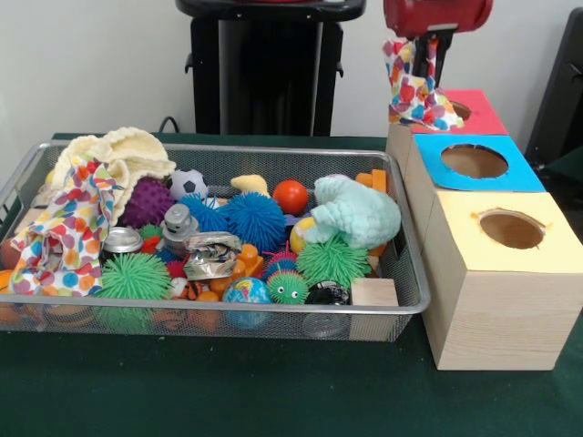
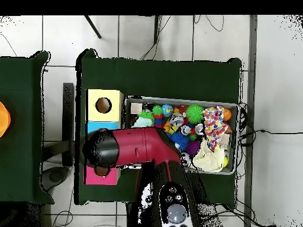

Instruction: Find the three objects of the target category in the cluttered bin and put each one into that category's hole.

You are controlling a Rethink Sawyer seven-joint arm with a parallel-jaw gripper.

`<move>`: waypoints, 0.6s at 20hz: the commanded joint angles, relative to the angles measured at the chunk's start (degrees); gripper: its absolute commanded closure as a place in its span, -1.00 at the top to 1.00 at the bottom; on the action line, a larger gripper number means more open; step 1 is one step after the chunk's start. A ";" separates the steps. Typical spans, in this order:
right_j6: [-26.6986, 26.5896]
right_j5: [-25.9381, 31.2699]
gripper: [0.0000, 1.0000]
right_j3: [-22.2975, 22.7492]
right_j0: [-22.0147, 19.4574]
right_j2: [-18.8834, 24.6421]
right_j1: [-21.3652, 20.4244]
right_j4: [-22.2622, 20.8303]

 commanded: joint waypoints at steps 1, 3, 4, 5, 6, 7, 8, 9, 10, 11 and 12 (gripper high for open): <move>13.38 1.97 -1.00 -5.86 1.90 -1.00 4.42 1.57; 13.91 3.91 -1.00 -7.11 2.90 -1.43 4.34 2.15; 14.48 5.19 -1.00 -7.81 3.44 -1.61 4.34 2.71; 14.87 5.68 -1.00 -8.01 3.76 -1.77 4.32 3.27; 15.29 6.18 -1.00 -8.90 4.54 -2.14 4.37 3.26; 15.21 6.69 -1.00 -9.30 4.75 -2.19 4.55 3.66; 15.33 6.99 -1.00 -10.09 5.11 -2.50 4.80 3.78; 15.01 7.40 -1.00 -10.81 5.20 -2.54 5.24 3.96; 14.68 7.81 -1.00 -11.53 5.29 -2.59 5.69 4.14; 13.92 8.47 -1.00 -12.55 5.23 -2.50 6.31 4.17; 12.49 9.77 -1.00 -15.20 5.20 -2.27 7.71 3.57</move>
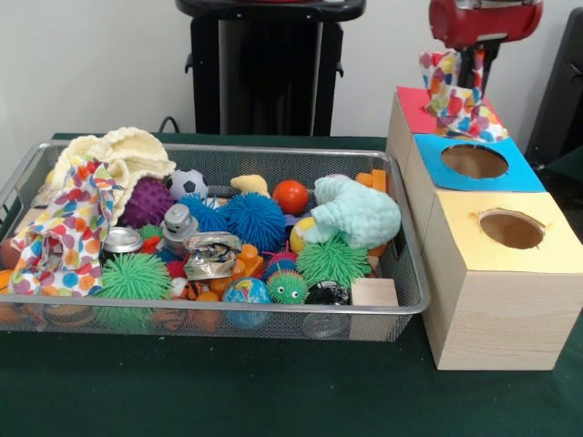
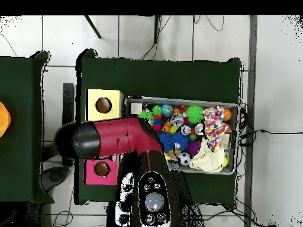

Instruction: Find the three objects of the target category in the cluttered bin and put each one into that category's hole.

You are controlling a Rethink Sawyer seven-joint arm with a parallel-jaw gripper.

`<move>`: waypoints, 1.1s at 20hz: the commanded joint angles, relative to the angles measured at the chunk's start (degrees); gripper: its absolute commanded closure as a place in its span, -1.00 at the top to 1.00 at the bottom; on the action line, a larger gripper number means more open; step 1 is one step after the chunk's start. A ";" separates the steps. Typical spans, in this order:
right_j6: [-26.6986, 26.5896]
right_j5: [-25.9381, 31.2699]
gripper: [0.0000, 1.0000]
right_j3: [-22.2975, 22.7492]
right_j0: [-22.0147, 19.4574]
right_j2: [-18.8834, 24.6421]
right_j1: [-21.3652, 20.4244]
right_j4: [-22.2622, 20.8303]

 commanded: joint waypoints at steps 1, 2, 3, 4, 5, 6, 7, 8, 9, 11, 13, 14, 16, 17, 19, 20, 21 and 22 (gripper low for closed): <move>11.70 9.19 -1.00 -10.53 0.15 -0.82 5.39 1.15; 10.74 9.63 -1.00 -12.42 0.00 -0.63 6.82 0.86; 10.23 9.80 -1.00 -13.32 -0.10 -0.53 7.62 0.79; 9.65 10.11 -1.00 -14.66 -0.25 -0.29 8.76 0.73; 9.47 10.22 -1.00 -15.05 -0.28 -0.22 9.21 0.80; 9.45 10.08 -1.00 -15.22 -0.39 -0.16 9.65 0.99; 9.46 9.87 -1.00 -15.28 -0.36 -0.21 9.91 1.03; 9.49 9.50 -1.00 -15.95 -0.33 -0.35 10.66 0.83; 9.50 8.84 -1.00 -16.29 -0.26 -0.46 11.30 0.66; 10.10 6.88 -1.00 -17.09 -0.17 -0.66 13.49 0.64; 9.51 6.04 -1.00 -18.06 -0.51 -0.44 15.10 0.69; 8.82 6.73 -1.00 -18.91 -0.76 -0.27 15.72 0.66; 8.04 7.51 -1.00 -19.80 -0.94 -0.18 16.26 0.59; 8.07 7.56 -1.00 -20.01 -0.90 -0.27 16.43 0.60; 8.85 7.71 -1.00 -19.82 -0.73 -0.38 16.81 1.20; 8.93 6.75 -1.00 -19.72 -0.56 -0.52 17.15 0.96; 9.09 6.39 -1.00 -19.65 -0.48 -0.57 17.39 1.06; 9.16 5.45 -1.00 -19.15 -0.39 -0.66 17.48 0.93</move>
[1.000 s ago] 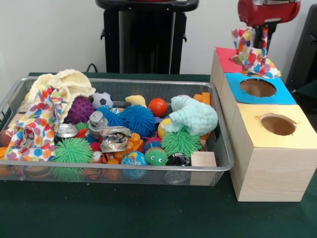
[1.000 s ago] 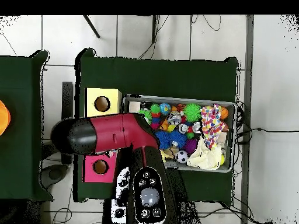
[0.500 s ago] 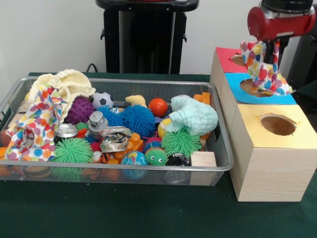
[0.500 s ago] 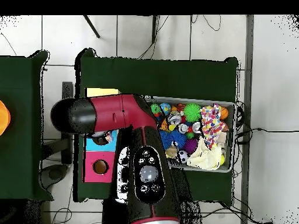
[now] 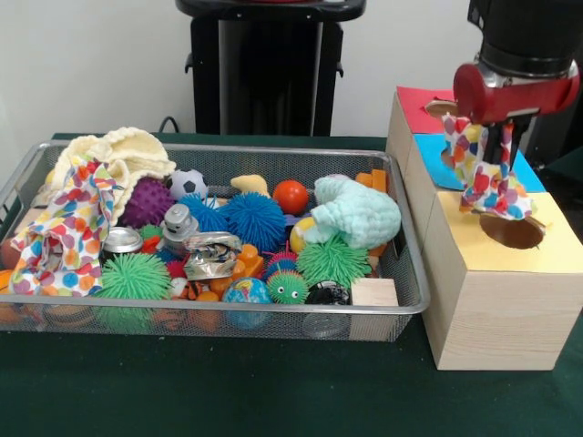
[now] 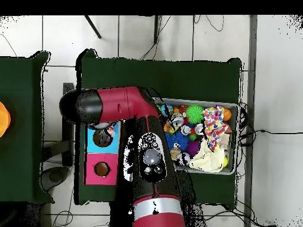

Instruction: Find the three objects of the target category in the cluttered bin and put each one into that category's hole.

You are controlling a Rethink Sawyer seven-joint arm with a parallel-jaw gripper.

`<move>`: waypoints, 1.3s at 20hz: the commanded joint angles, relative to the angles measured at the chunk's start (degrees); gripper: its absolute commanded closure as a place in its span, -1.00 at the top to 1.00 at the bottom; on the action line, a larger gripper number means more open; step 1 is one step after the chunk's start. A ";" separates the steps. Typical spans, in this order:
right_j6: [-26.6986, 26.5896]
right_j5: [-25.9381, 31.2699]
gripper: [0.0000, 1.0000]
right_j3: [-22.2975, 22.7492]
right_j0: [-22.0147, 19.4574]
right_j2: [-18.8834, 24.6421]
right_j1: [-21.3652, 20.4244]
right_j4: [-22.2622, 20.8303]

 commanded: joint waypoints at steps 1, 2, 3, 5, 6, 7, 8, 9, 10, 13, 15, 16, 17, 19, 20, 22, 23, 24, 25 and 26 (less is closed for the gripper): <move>9.21 1.06 -1.00 -1.79 -1.15 -0.09 4.85 0.47; 9.39 0.12 -1.00 -1.26 -1.06 -0.20 5.01 0.42; 9.43 -0.22 -1.00 -1.23 -1.01 -0.23 5.21 0.43; 9.50 -1.01 -1.00 -0.65 -0.92 -0.21 5.40 0.54; 9.66 -1.41 -1.00 -0.05 -0.85 -0.23 5.30 0.69; 9.71 -1.46 -1.00 0.04 -0.76 -0.23 5.28 0.77; 9.99 -1.01 -1.00 -0.19 -0.52 -0.32 5.27 0.94; 10.15 -0.94 -1.00 -0.20 -0.32 -0.41 5.20 0.95; 10.67 -0.87 -1.00 -0.35 0.15 -0.64 5.26 0.98; 11.47 -0.33 -1.00 -1.29 1.18 -1.08 5.62 0.92; 12.03 -0.85 -1.00 -1.43 1.71 -1.29 5.94 1.02; 12.35 -1.27 -1.00 -1.34 1.95 -1.36 6.04 1.18; 12.51 -1.26 -1.00 -1.38 2.10 -1.42 6.08 1.32; 12.63 -0.52 -1.00 -2.29 2.54 -1.68 6.20 1.54; 12.66 -0.05 -1.00 -3.29 2.79 -1.72 6.61 1.62; 12.28 0.00 -1.00 -4.71 2.89 -1.47 7.58 1.76; 12.27 0.16 -1.00 -5.21 3.01 -1.55 7.87 1.75; 12.36 0.12 -1.00 -5.49 3.12 -1.61 8.11 1.77; 12.42 0.17 -1.00 -5.65 3.21 -1.70 8.20 1.78; 12.47 0.09 -1.00 -5.95 3.27 -1.81 8.44 1.76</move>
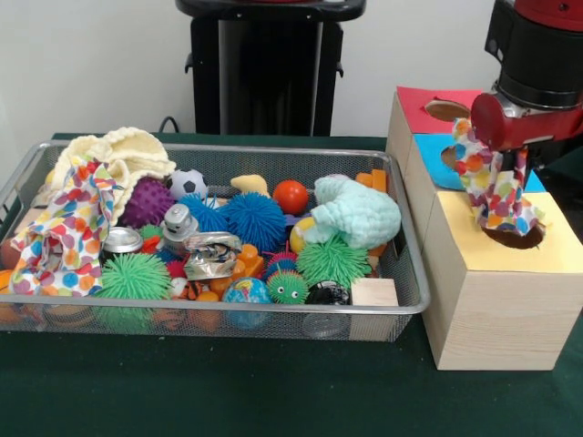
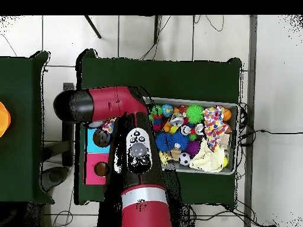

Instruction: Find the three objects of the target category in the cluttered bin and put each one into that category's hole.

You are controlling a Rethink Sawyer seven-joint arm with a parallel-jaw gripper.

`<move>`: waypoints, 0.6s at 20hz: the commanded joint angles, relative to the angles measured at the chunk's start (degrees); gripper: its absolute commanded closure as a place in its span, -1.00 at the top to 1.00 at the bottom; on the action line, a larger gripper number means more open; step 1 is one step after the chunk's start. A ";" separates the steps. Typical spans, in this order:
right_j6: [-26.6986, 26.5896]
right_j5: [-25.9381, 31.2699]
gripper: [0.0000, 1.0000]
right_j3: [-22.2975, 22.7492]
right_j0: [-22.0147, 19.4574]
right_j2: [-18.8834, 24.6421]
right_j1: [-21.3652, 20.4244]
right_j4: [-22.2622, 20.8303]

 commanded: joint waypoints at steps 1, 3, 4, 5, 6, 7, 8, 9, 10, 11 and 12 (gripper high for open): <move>12.25 -0.26 -1.00 -3.03 -0.07 -0.19 5.03 1.25; 11.78 -1.06 -1.00 -3.88 -0.32 -0.18 6.11 1.00; 11.18 -1.76 -1.00 -4.76 -0.71 0.11 7.34 0.89; 10.88 -2.28 -1.00 -5.03 -0.93 0.24 7.87 0.83; 10.41 -2.87 -1.00 -5.60 -1.29 0.49 8.71 0.78; 10.07 -3.10 -1.00 -5.81 -1.54 0.64 9.04 0.77; 9.25 -3.16 -1.00 -6.21 -1.97 0.95 9.47 0.68; 8.83 -3.24 -1.00 -6.46 -2.23 1.12 9.77 0.66; 8.02 -3.61 -1.00 -6.80 -2.71 1.53 10.33 0.63; 7.97 -4.11 -1.00 -6.97 -2.83 1.62 10.78 0.65; 7.93 -4.61 -1.00 -7.14 -2.96 1.71 11.23 0.66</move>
